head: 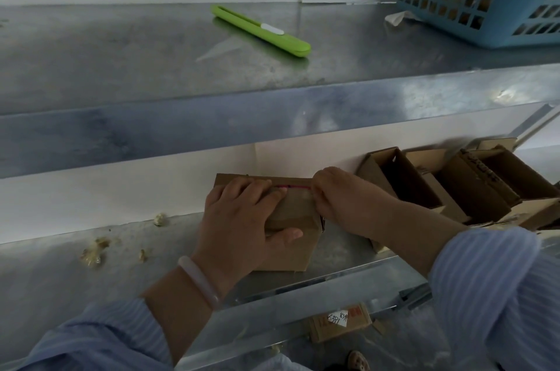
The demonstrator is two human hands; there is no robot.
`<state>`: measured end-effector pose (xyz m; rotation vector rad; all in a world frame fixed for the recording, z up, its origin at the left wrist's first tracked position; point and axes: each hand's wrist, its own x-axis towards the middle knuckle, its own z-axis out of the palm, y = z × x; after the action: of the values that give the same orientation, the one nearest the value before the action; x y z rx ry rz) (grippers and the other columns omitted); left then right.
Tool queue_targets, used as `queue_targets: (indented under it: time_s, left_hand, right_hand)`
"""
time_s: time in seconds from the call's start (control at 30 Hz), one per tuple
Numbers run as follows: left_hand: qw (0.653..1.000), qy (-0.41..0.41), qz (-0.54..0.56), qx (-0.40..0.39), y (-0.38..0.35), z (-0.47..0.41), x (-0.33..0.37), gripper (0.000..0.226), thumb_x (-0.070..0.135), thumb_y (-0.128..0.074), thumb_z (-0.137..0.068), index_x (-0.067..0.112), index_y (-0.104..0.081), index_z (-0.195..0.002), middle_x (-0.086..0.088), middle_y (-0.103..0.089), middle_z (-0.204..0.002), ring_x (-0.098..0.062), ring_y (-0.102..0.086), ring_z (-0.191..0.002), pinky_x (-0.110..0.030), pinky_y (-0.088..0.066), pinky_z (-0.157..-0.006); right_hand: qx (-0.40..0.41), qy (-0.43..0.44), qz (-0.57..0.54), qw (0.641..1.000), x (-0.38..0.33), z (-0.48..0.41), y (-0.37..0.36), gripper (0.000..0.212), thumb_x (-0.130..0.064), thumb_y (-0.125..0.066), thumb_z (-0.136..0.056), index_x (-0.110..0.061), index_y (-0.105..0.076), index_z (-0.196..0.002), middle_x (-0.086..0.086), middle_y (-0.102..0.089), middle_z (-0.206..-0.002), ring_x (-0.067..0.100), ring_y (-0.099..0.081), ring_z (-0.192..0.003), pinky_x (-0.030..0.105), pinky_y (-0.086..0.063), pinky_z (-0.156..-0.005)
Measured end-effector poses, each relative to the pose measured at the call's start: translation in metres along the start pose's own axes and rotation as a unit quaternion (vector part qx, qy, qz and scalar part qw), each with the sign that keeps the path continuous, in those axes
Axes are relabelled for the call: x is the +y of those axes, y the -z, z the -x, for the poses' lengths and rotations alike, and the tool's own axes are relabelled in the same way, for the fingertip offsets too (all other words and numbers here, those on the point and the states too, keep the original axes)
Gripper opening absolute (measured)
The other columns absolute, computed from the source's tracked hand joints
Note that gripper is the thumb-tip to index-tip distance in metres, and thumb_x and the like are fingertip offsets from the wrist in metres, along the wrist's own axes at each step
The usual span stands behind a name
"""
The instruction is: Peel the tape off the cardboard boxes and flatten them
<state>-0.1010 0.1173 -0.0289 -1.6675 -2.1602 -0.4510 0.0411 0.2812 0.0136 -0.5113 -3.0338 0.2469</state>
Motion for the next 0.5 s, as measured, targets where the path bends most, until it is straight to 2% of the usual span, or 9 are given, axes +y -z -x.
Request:
queue_targets:
  time_s: [0.07,0.1,0.13,0.2,0.23,0.3,0.37,0.43,0.5]
  left_hand:
    - [1.000,0.004,0.001,0.001,0.000,0.000,-0.001,0.073,0.081,-0.034,-0.081,0.027,-0.068,-0.117,0.003,-0.065,-0.118,-0.024,-0.057,-0.108,-0.041,-0.041,-0.091]
    - [1.000,0.007,0.002,0.002,0.001,0.001,-0.001,0.073,0.081,-0.034,-0.081,0.027,-0.068,-0.117,0.003,-0.065,-0.117,-0.024,-0.057,-0.108,-0.041,-0.041,-0.090]
    - [1.000,0.011,0.003,0.002,0.001,0.001,-0.001,0.073,0.081,-0.034,-0.081,0.026,-0.068,-0.117,0.003,-0.065,-0.118,-0.024,-0.057,-0.108,-0.041,-0.041,-0.090]
    - [1.000,0.020,0.007,-0.001,0.003,0.003,-0.003,0.074,0.081,-0.033,-0.081,0.027,-0.067,-0.119,0.003,-0.064,-0.119,-0.023,-0.057,-0.109,-0.040,-0.040,-0.089]
    - [1.000,0.026,0.010,-0.004,0.004,0.004,-0.004,0.074,0.081,-0.032,-0.082,0.027,-0.066,-0.120,0.004,-0.063,-0.120,-0.023,-0.056,-0.109,-0.040,-0.040,-0.089]
    - [0.999,0.040,0.019,-0.011,0.006,0.007,-0.008,0.074,0.081,-0.030,-0.082,0.028,-0.065,-0.121,0.005,-0.061,-0.122,-0.022,-0.055,-0.111,-0.040,-0.040,-0.090]
    - [0.998,0.057,0.025,-0.022,0.009,0.010,-0.011,0.075,0.082,-0.028,-0.082,0.029,-0.063,-0.123,0.006,-0.060,-0.123,-0.021,-0.053,-0.112,-0.041,-0.041,-0.090]
    - [0.997,0.071,0.029,-0.032,0.013,0.011,-0.012,0.075,0.083,-0.029,-0.080,0.030,-0.062,-0.123,0.007,-0.058,-0.123,-0.021,-0.052,-0.112,-0.041,-0.041,-0.090]
    - [0.995,0.082,0.033,-0.035,0.016,0.012,-0.011,0.074,0.083,-0.031,-0.079,0.030,-0.062,-0.122,0.007,-0.058,-0.123,-0.021,-0.052,-0.111,-0.042,-0.043,-0.089]
  right_hand:
    - [0.014,-0.104,-0.120,0.987,-0.005,0.002,-0.005,0.015,-0.019,-0.047,-0.098,-0.011,-0.054,-0.088,0.004,-0.057,-0.087,0.020,-0.055,-0.077,0.026,-0.046,-0.068]
    - [0.024,-0.152,-0.189,0.970,-0.007,0.004,-0.009,0.016,-0.019,-0.047,-0.099,-0.012,-0.054,-0.085,0.003,-0.059,-0.086,0.017,-0.057,-0.076,0.024,-0.046,-0.065]
    - [0.037,-0.200,-0.276,0.940,-0.009,0.004,-0.013,0.017,-0.018,-0.047,-0.099,-0.013,-0.055,-0.085,0.002,-0.060,-0.084,0.014,-0.059,-0.074,0.022,-0.048,-0.064]
    - [0.064,-0.276,-0.455,0.844,-0.018,0.006,-0.019,0.018,-0.013,-0.046,-0.100,-0.010,-0.058,-0.086,0.003,-0.063,-0.080,0.009,-0.061,-0.068,0.017,-0.049,-0.058]
    - [0.081,-0.294,-0.514,0.801,-0.022,0.007,-0.021,0.018,-0.012,-0.046,-0.100,-0.008,-0.059,-0.088,0.004,-0.063,-0.079,0.008,-0.061,-0.066,0.016,-0.049,-0.057]
    - [0.116,-0.301,-0.575,0.752,-0.029,0.007,-0.024,0.015,-0.012,-0.048,-0.099,-0.006,-0.061,-0.093,0.006,-0.065,-0.080,0.010,-0.063,-0.067,0.018,-0.051,-0.059]
    - [0.142,-0.286,-0.595,0.737,-0.034,0.008,-0.025,0.015,-0.016,-0.052,-0.098,-0.006,-0.063,-0.096,0.006,-0.067,-0.081,0.011,-0.065,-0.069,0.021,-0.055,-0.062]
    - [0.155,-0.274,-0.549,0.774,-0.037,0.006,-0.028,0.016,-0.028,-0.060,-0.094,-0.012,-0.065,-0.095,0.002,-0.070,-0.083,0.010,-0.068,-0.073,0.022,-0.057,-0.066]
    - [0.154,-0.276,-0.496,0.809,-0.039,0.003,-0.029,0.019,-0.036,-0.067,-0.089,-0.018,-0.066,-0.094,-0.002,-0.071,-0.083,0.008,-0.068,-0.072,0.017,-0.055,-0.061]
